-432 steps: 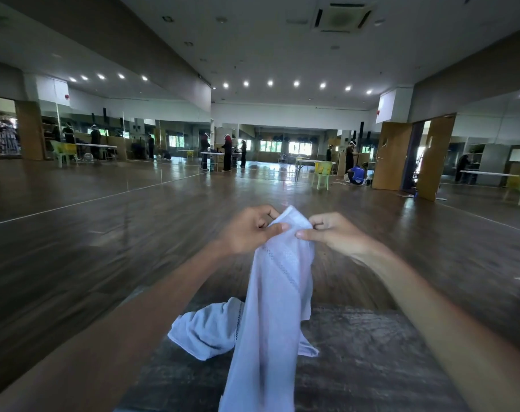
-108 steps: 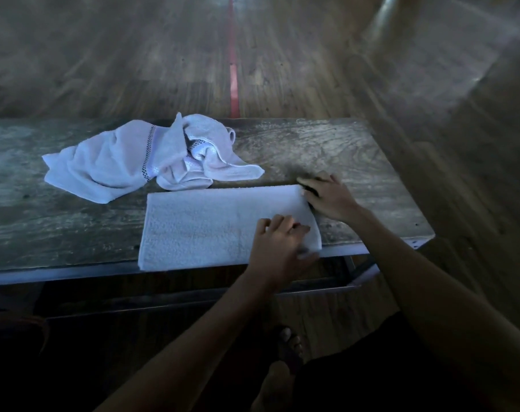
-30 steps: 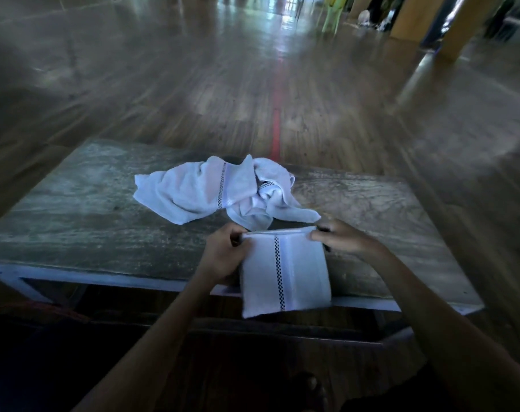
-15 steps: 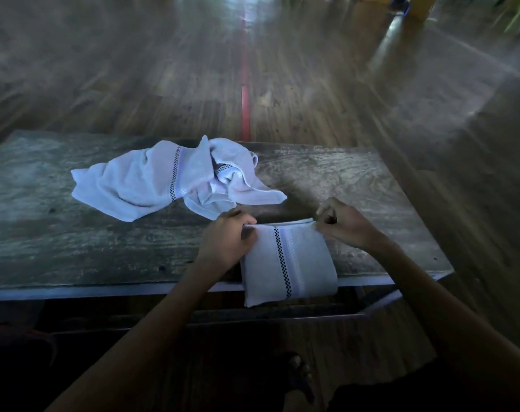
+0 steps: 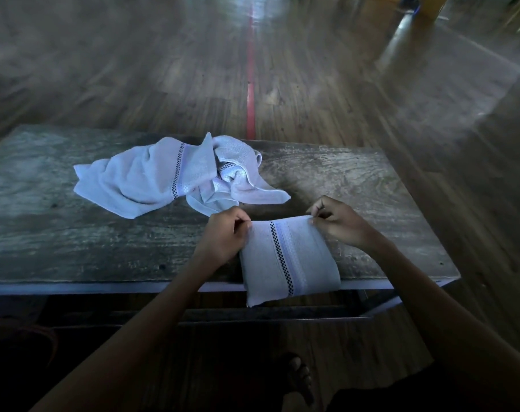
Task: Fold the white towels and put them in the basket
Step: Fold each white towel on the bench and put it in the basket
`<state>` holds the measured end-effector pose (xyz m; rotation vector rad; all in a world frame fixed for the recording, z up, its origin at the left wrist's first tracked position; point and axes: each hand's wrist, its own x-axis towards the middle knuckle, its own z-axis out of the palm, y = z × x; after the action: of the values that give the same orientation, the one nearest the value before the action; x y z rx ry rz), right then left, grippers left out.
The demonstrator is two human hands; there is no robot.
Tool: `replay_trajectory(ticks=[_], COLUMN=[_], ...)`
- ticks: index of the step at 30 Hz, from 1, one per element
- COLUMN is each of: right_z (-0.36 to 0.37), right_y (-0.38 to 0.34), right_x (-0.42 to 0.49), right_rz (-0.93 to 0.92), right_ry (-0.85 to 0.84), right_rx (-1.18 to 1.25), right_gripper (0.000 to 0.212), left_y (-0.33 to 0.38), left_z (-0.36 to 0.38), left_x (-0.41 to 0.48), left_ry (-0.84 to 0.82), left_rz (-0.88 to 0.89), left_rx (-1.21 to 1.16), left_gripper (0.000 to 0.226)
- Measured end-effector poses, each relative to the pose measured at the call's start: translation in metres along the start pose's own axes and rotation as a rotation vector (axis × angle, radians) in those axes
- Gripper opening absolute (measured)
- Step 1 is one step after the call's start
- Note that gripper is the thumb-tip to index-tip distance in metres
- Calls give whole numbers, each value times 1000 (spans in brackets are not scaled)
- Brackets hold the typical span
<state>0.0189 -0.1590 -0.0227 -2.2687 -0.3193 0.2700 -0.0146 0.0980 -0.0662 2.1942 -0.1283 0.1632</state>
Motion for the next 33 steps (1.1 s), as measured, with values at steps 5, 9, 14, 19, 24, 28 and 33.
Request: replay_trajectory(ticks=[5,9,14,19,24,28,33], right_z=[4,12,25,39,60,81,70], right_y=[4,7,4,0,-5,0,5], right_x=[4,8,8,-5,-22,-30,-17], right_rz=[20,39,-108,-216,-262,-116,-7], right_ry=[19,80,168,310,325,225,152], right_rx=[-9,-43,-395,-774,-1046,-982,-757], right_gripper=[15,11,7,20,43,68,93], left_y=[-3,2,11,14,5,2,0], left_z=[-2,1,3,25,34,30,32], left_x=[1,3,-10,-44,-51,-38,-15], left_ry=[-49,-50,75,-41,-69,-61,-72], left_rz=[-18,-25,164,177,172,248,284], left_rx=[158,292,503,602,708,757,765], left_gripper=[8,5,15,57,61,58,58])
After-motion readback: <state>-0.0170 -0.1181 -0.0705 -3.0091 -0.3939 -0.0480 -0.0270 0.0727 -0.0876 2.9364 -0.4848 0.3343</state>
